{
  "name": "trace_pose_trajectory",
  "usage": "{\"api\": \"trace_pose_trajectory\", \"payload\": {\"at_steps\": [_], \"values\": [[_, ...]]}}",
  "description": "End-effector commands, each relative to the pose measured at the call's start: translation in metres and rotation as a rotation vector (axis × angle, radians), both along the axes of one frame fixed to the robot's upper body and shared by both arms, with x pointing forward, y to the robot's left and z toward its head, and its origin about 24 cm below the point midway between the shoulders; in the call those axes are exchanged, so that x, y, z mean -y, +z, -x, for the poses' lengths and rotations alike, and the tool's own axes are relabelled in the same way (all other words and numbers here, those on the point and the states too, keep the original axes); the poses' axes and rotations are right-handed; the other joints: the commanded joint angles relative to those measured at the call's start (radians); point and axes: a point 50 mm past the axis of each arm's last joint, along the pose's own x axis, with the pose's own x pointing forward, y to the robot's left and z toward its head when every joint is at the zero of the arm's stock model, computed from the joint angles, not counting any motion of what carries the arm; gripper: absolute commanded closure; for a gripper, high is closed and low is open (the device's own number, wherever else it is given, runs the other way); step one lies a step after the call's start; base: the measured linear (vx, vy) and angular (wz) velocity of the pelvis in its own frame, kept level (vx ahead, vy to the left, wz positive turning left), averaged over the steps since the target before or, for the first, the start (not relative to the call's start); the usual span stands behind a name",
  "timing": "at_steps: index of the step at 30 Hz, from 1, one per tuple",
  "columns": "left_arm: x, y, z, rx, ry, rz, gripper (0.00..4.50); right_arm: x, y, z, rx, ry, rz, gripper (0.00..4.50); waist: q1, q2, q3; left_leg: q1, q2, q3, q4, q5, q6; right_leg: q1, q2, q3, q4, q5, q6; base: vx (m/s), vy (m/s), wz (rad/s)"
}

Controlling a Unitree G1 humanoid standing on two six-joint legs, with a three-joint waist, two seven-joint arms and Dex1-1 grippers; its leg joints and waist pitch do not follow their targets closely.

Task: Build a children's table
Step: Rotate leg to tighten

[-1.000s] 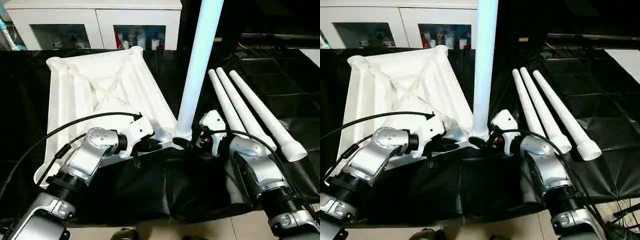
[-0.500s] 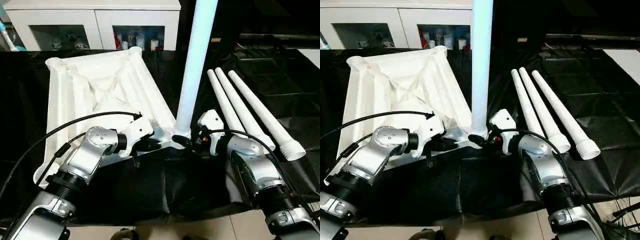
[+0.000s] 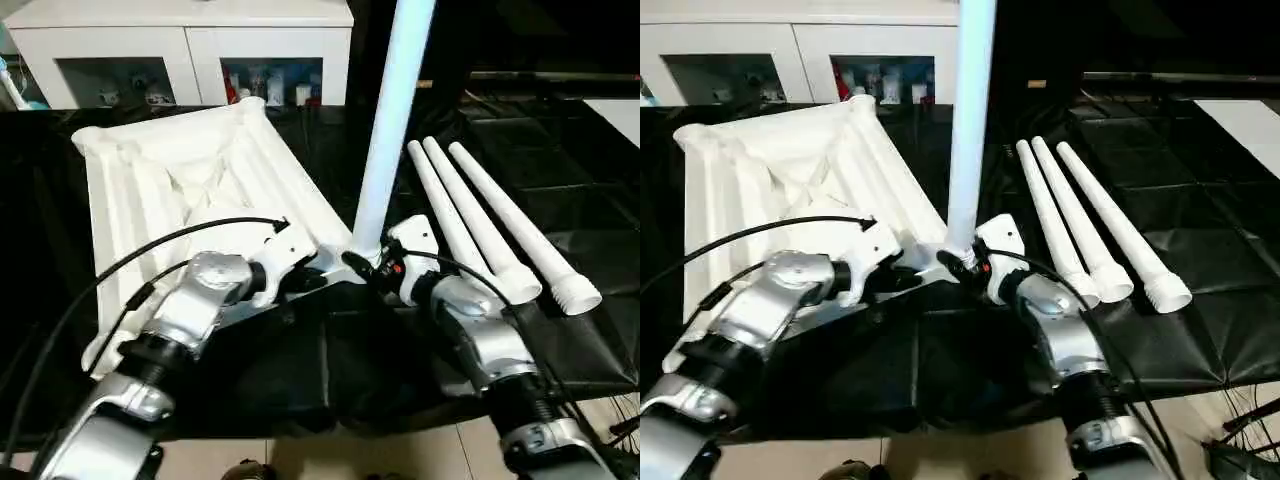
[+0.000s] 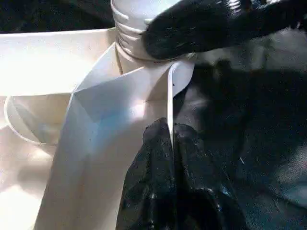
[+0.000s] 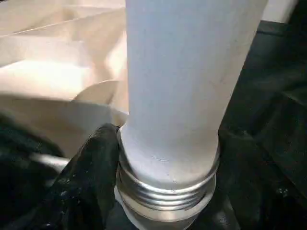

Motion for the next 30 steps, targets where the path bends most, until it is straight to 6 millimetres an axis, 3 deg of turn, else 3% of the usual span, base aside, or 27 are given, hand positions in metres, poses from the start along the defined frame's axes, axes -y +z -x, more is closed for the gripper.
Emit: {"api": "trace_pose_trajectory", "payload": {"at_steps": [1,4,6,7,10,11,13,15,16,17,20,23,27,30], "values": [[0.006,-0.004,-0.001,-0.013,0.015,-0.018,4.50,-0.003,-0.009,0.000,-0.051,-0.043,0.033,1.81,-0.003,0.008,-0.074,0.031,0.076,-0.051,-0.081,-0.355,-0.027,0.030,-0.084,0.049,-0.087,-0.349,-0.197,0.000,0.000,0.00],[0.011,-0.003,-0.009,0.005,0.063,-0.030,4.50,-0.013,-0.010,-0.002,-0.067,-0.100,0.036,1.81,-0.002,0.014,-0.074,0.035,0.076,-0.053,-0.082,-0.374,-0.033,0.026,-0.085,0.049,-0.090,-0.363,-0.184,0.000,0.000,0.00],[0.013,-0.001,-0.012,0.012,0.088,-0.034,4.50,-0.020,-0.008,-0.005,-0.088,-0.134,0.004,1.81,-0.004,0.011,-0.075,0.033,0.075,-0.054,-0.083,-0.381,-0.036,0.027,-0.085,0.050,-0.090,-0.359,-0.185,0.000,0.000,0.00],[0.014,-0.001,-0.013,0.015,0.099,-0.036,4.50,-0.023,-0.006,-0.006,-0.086,-0.135,-0.003,1.81,-0.003,0.016,-0.075,0.034,0.076,-0.054,-0.082,-0.381,-0.037,0.027,-0.086,0.050,-0.090,-0.355,-0.185,0.000,0.000,0.00],[0.016,-0.001,-0.016,0.017,0.114,-0.037,4.50,-0.032,-0.003,-0.006,-0.080,-0.130,-0.001,1.81,-0.003,0.016,-0.076,0.035,0.077,-0.054,-0.084,-0.387,-0.041,0.027,-0.084,0.049,-0.088,-0.329,-0.189,0.000,0.000,0.00],[0.017,-0.001,-0.016,0.017,0.116,-0.038,4.50,-0.035,-0.003,-0.006,-0.083,-0.126,-0.005,1.81,-0.004,0.021,-0.077,0.034,0.076,-0.054,-0.084,-0.386,-0.041,0.027,-0.083,0.050,-0.088,-0.312,-0.192,0.000,0.000,0.00],[0.019,-0.001,-0.018,0.018,0.118,-0.036,4.50,-0.043,-0.004,-0.003,-0.097,-0.088,-0.018,1.81,-0.004,0.020,-0.077,0.031,0.074,-0.054,-0.084,-0.386,-0.038,0.030,-0.083,0.049,-0.087,-0.301,-0.193,0.000,0.000,0.00],[0.021,-0.002,-0.017,0.015,0.113,-0.029,4.50,-0.044,-0.004,-0.002,-0.097,-0.083,-0.019,1.25,-0.002,0.020,-0.078,0.031,0.074,-0.053,-0.082,-0.380,-0.030,0.031,-0.086,0.050,-0.090,-0.318,-0.189,0.000,0.000,0.00],[0.021,-0.002,-0.017,0.015,0.111,-0.028,4.50,-0.043,-0.003,-0.002,-0.092,-0.081,-0.026,1.11,0.000,0.025,-0.078,0.032,0.075,-0.054,-0.082,-0.379,-0.030,0.031,-0.087,0.050,-0.089,-0.319,-0.189,0.000,0.000,0.00],[0.021,-0.002,-0.017,0.015,0.111,-0.028,4.50,-0.043,-0.003,-0.002,-0.092,-0.081,-0.026,1.09,-0.002,0.022,-0.078,0.031,0.074,-0.053,-0.083,-0.379,-0.027,0.030,-0.085,0.050,-0.091,-0.321,-0.187,0.000,0.000,0.00],[0.021,-0.003,-0.014,0.009,0.078,-0.026,4.50,-0.032,0.004,-0.007,-0.070,-0.087,-0.028,0.84,-0.001,0.031,-0.081,0.032,0.075,-0.055,-0.082,-0.383,-0.023,0.029,-0.086,0.049,-0.091,-0.338,-0.182,0.000,0.000,0.00],[0.017,-0.003,-0.011,0.017,0.032,-0.031,4.50,-0.019,0.013,-0.008,-0.039,-0.026,-0.017,0.84,-0.001,0.032,-0.082,0.030,0.076,-0.055,-0.084,-0.386,-0.020,0.034,-0.081,0.047,-0.090,-0.324,-0.177,0.000,0.000,0.00],[0.013,-0.005,-0.007,0.014,-0.001,-0.034,4.50,-0.008,0.016,-0.006,-0.022,0.044,0.004,0.84,0.002,0.031,-0.089,0.025,0.077,-0.051,-0.079,-0.324,-0.003,0.038,-0.083,0.049,-0.080,-0.220,-0.204,0.000,0.000,0.00],[0.003,-0.008,0.001,0.027,-0.086,-0.045,4.50,0.009,0.013,0.010,-0.023,0.248,0.066,0.84,0.013,0.022,-0.094,0.017,0.079,-0.046,-0.070,-0.225,0.053,0.052,-0.086,0.047,-0.069,-0.096,-0.225,0.000,0.000,0.00]]}}
